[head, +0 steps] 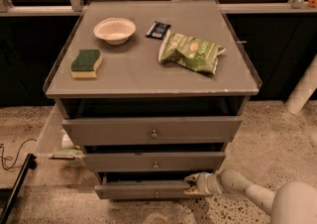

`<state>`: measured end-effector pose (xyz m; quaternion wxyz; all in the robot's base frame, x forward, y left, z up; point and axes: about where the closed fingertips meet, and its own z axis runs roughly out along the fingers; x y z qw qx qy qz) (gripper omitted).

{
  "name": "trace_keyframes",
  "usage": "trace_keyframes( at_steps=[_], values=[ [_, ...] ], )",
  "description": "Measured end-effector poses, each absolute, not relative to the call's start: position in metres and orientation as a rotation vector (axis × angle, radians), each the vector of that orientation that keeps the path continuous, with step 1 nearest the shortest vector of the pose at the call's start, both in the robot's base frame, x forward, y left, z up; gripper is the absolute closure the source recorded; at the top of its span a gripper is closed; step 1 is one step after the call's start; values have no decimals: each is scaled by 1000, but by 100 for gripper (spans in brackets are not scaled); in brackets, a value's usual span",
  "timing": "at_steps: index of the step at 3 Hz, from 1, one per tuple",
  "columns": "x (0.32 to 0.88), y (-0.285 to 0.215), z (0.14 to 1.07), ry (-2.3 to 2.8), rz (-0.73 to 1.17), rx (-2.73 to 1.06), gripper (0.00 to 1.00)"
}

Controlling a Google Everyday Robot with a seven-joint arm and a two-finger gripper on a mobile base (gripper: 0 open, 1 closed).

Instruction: Open bottom drawer

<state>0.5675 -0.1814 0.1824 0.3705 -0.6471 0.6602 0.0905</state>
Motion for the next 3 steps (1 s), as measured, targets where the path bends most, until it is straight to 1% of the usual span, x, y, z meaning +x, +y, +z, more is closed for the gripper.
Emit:
trace_keyframes(
  at_steps=[2, 3],
  values=[
    [567, -181, 182, 1693, 233, -1660, 35],
    [543, -191, 164, 1712, 279, -1636, 13]
  ],
)
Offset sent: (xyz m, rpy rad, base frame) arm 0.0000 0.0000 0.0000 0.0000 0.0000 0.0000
